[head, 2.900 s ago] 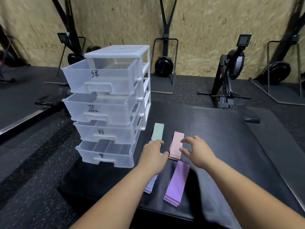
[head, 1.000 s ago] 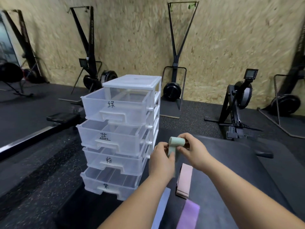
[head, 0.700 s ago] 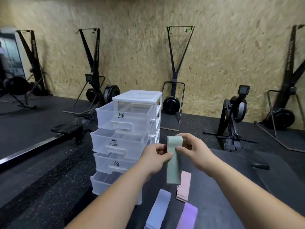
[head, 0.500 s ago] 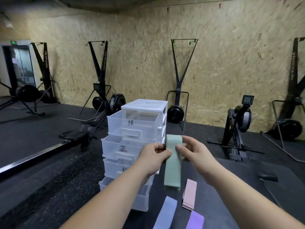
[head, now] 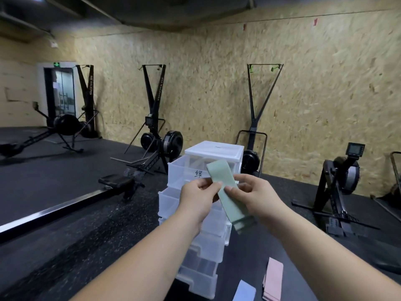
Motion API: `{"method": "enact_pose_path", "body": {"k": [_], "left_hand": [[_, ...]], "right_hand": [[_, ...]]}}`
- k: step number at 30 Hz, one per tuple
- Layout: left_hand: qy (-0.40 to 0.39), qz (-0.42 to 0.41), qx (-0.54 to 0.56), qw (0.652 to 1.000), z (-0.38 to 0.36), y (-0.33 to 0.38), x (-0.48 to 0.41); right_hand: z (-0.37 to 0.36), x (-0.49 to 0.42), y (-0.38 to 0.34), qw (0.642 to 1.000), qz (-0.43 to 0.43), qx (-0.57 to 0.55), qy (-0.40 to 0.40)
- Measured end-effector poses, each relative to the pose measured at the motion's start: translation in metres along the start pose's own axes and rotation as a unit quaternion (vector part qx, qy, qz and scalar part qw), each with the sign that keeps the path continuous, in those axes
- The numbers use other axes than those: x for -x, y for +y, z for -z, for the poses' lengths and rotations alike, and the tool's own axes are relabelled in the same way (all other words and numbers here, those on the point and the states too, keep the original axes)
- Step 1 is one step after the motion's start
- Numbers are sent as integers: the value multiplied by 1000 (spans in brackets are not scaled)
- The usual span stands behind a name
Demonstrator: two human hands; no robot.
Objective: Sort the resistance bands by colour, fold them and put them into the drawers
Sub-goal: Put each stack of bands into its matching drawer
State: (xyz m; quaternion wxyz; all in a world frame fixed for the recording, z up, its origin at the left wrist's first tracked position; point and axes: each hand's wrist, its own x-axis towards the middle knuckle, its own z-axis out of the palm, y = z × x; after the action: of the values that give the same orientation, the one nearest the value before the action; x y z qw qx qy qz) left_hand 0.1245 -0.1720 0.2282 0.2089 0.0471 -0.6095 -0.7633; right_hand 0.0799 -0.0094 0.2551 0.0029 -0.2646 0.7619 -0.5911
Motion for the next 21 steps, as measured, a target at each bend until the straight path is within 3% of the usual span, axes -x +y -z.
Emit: {"method": "enact_pose_path", "body": {"k": [10, 17, 21], "left_hand": [[105, -32, -194, 975, 50, -5, -75], [129, -54, -296, 945, 60, -34, -103], [140, -61, -305, 940, 63, -43, -108]], "right_hand": [[11, -137, -48, 981, -14, 174, -83], [-16, -226, -38, 912, 10, 389, -133], [-33, -246, -21, 899, 25, 404, -170]]}}
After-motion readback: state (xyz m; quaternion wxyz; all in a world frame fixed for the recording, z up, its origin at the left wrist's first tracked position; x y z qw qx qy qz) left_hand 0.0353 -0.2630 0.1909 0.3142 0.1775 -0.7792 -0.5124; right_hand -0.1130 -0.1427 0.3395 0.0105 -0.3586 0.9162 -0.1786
